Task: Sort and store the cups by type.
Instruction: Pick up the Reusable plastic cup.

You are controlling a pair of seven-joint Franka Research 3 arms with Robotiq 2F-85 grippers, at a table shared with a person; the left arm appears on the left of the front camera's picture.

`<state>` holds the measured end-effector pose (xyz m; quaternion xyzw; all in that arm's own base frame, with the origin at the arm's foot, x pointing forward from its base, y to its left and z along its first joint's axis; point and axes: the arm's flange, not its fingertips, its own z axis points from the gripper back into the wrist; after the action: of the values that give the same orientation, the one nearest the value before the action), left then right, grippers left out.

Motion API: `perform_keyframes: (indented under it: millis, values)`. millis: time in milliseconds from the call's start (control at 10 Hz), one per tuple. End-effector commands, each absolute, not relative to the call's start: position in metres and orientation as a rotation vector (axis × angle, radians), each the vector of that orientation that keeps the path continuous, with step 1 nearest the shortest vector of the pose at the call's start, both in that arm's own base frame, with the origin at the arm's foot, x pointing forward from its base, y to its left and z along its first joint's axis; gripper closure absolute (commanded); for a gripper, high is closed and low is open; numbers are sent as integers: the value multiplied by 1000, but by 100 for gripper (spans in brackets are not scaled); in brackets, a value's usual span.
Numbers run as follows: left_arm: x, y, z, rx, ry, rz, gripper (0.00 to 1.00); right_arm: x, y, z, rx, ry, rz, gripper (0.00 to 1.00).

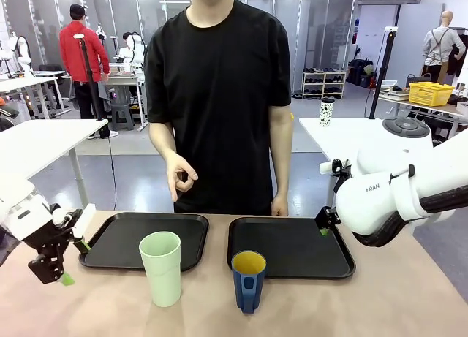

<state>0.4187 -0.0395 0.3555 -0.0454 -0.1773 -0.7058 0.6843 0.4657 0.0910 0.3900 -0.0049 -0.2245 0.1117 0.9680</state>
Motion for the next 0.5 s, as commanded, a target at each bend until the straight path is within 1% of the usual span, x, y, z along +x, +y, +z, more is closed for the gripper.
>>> perform_keyframes:
  millis: [0,300,400]
  values:
    - [431,-35,332,-205,-539,-1585,0,464,91,391,-11,-458,236,0]
    - [436,-30,311,-442,-806,-1534,0,464,91,391,-11,-458,236,0]
    - [438,-30,305,-502,-865,-1515,0,464,91,391,-11,-458,236,0]
